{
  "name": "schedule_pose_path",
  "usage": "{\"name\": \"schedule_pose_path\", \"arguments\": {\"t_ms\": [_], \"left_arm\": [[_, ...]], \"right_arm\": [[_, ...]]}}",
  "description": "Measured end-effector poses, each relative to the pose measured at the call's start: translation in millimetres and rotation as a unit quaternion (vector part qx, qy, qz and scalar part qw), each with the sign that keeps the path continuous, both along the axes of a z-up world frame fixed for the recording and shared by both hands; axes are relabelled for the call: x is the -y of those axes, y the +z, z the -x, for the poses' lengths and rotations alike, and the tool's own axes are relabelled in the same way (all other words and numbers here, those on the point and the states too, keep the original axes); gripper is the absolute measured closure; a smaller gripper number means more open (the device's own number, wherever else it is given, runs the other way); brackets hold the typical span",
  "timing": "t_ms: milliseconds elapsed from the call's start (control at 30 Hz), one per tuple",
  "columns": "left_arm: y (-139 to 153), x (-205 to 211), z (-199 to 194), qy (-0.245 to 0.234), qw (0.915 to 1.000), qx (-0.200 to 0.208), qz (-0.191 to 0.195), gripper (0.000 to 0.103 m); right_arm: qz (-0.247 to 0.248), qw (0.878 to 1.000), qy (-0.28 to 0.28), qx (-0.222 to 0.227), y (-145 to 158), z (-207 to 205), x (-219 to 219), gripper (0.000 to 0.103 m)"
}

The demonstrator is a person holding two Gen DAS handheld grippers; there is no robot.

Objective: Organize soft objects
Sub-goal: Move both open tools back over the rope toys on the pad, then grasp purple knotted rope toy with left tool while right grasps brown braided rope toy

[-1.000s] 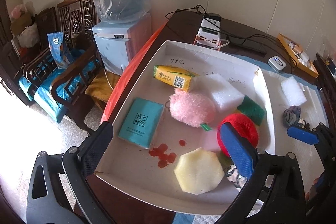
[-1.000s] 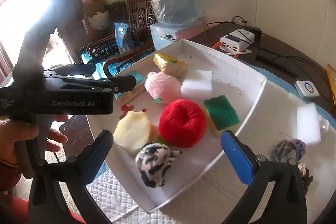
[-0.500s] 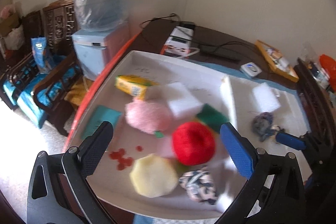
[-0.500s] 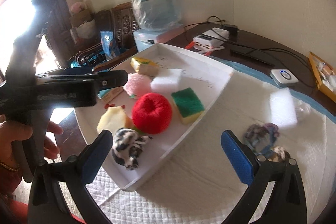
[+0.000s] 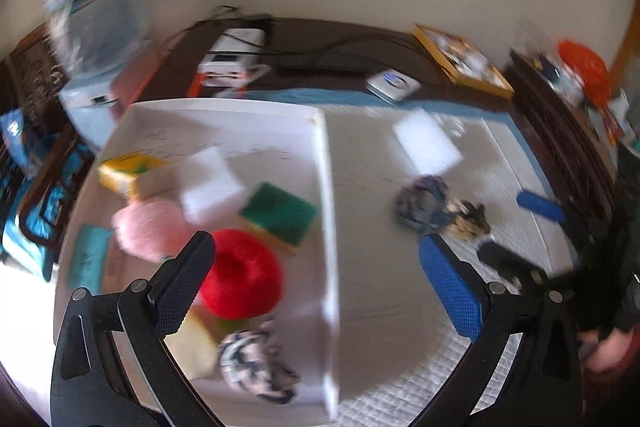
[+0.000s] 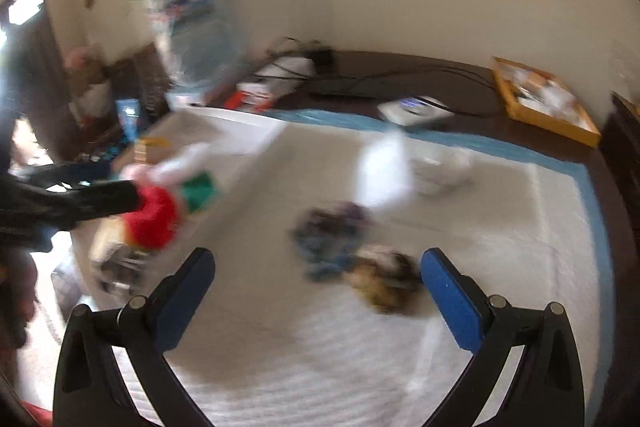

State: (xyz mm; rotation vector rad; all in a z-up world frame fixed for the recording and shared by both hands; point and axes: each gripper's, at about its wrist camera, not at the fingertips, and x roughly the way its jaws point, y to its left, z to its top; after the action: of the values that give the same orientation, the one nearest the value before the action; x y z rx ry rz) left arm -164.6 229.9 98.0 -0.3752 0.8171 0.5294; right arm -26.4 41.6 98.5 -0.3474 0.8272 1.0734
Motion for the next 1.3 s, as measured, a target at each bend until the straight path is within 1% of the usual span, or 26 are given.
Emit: {"name": "schedule_pose_path", "arguments": {"t_ms": [133, 233, 300, 367, 433, 467, 500, 567, 600, 633, 700, 733, 833, 967, 1033, 1067, 1100, 1133, 1167, 1200, 1267, 1300], "left_arm": [[-5.4, 19.1, -28.2, -0.048, 0.9985, -0.025, -0.001, 0.000], [-14.5, 37.4, -49.9, -0.084, 0.9953, -0.047, -0.005, 0.005], [-21.1, 47.8, -59.3, -0.094, 0.9936, -0.061, -0.018, 0.006], [-28.3, 51.3, -65.8, -0.100, 0.9923, -0.071, -0.016, 0.006], [-35.6, 51.0, -72.3, -0.102, 0.9914, -0.081, -0.012, 0.006], [-38.5, 50.4, -75.9, -0.102, 0.9910, -0.086, -0.012, 0.006], [-39.8, 49.3, -77.5, -0.101, 0.9909, -0.089, -0.011, 0.006], [-42.3, 46.7, -83.0, -0.098, 0.9908, -0.093, -0.007, 0.006], [-43.3, 45.9, -86.2, -0.098, 0.9908, -0.093, -0.004, 0.006], [-44.2, 45.5, -88.6, -0.098, 0.9908, -0.094, -0.002, 0.006], [-47.8, 46.8, -98.2, -0.102, 0.9902, -0.096, 0.002, 0.006], [-49.5, 47.8, -102.0, -0.104, 0.9898, -0.097, 0.002, 0.006], [-59.9, 54.3, -121.3, -0.113, 0.9878, -0.107, 0.001, 0.018], [-77.8, 63.0, -149.8, -0.114, 0.9837, -0.136, -0.027, 0.018], [-88.6, 60.8, -160.8, -0.109, 0.9824, -0.149, -0.031, 0.019], [-93.2, 59.4, -164.7, -0.106, 0.9819, -0.154, -0.031, 0.029], [-94.6, 56.4, -167.4, -0.104, 0.9845, -0.139, -0.022, 0.039], [-95.8, 55.7, -169.2, -0.103, 0.9844, -0.140, -0.022, 0.059], [-96.5, 56.1, -171.2, -0.108, 0.9844, -0.138, -0.018, 0.073], [-95.8, 58.6, -171.7, -0.122, 0.9844, -0.127, -0.012, 0.077], [-94.1, 62.3, -171.1, -0.134, 0.9840, -0.117, -0.008, 0.077], [-92.1, 63.9, -168.1, -0.141, 0.9841, -0.108, 0.003, 0.077]], "right_arm": [[0.047, 0.999, -0.019, -0.003, -23.2, -27.2, 12.5, 0.000], [0.067, 0.997, -0.018, -0.018, -37.2, -37.1, 15.1, 0.000], [0.076, 0.997, -0.012, -0.028, -44.1, -38.9, 11.1, 0.001], [0.076, 0.997, -0.004, -0.029, -48.3, -38.6, 4.9, 0.005], [0.087, 0.996, 0.009, -0.023, -54.6, -38.2, -4.7, 0.017], [0.094, 0.995, 0.014, -0.021, -58.5, -38.5, -8.6, 0.020], [0.095, 0.995, 0.019, -0.008, -59.3, -37.0, -11.8, 0.023], [0.100, 0.994, 0.030, 0.005, -57.9, -34.7, -13.7, 0.035], [0.099, 0.994, 0.037, 0.007, -55.9, -34.2, -11.9, 0.051], [0.098, 0.994, 0.041, 0.005, -54.4, -35.8, -7.9, 0.057], [0.091, 0.995, 0.033, -0.009, -52.2, -42.4, 2.4, 0.063], [0.088, 0.996, 0.025, -0.012, -51.6, -45.4, 5.9, 0.063], [0.078, 0.997, -0.004, -0.020, -47.4, -55.8, 24.2, 0.064], [0.062, 0.997, -0.033, -0.041, -36.6, -66.7, 46.2, 0.064], [0.049, 0.997, -0.043, -0.046, -28.4, -69.3, 54.9, 0.064], [0.044, 0.997, -0.046, -0.048, -24.8, -69.4, 57.4, 0.064], [0.038, 0.997, -0.048, -0.048, -20.5, -69.3, 60.4, 0.064], [0.034, 0.997, -0.048, -0.048, -17.7, -68.9, 61.3, 0.064], [0.031, 0.997, -0.047, -0.048, -14.8, -68.2, 61.2, 0.064], [0.025, 0.998, -0.045, -0.047, -11.1, -66.7, 60.2, 0.064], [0.017, 0.998, -0.043, -0.046, -5.6, -64.5, 57.7, 0.064], [0.011, 0.998, -0.042, -0.045, -2.1, -62.5, 57.2, 0.064]]}}
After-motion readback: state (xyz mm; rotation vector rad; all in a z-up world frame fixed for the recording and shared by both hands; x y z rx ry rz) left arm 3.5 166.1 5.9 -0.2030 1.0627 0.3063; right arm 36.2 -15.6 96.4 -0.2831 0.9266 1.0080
